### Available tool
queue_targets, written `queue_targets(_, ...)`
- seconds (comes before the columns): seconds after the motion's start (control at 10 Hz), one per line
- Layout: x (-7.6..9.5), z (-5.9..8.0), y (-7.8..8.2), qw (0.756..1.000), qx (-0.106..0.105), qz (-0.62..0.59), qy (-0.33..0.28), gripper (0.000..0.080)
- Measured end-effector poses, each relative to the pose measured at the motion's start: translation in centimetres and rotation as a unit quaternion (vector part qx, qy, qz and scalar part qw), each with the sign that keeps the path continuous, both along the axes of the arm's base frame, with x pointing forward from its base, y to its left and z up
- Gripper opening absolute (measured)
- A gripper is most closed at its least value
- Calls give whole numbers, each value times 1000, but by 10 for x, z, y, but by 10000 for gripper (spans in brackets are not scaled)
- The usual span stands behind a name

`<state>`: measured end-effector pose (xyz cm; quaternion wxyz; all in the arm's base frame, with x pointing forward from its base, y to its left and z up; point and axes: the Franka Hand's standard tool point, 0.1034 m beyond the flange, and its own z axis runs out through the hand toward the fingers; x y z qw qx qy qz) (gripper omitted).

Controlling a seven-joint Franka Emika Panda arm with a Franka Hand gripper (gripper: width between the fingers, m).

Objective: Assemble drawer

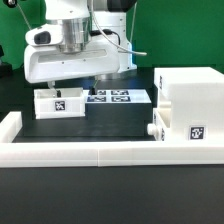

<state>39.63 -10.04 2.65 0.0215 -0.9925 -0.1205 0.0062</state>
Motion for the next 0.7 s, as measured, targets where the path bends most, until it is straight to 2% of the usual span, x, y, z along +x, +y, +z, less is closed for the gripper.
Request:
queue_targets(0.5,0,-1,1,1000,0,-1,0,649)
queue_targets(0.6,-3,-4,3,1000,-8,-17,-22,649)
queue_targets(0.7,-17,-12,11,999,-12,-25,-32,649)
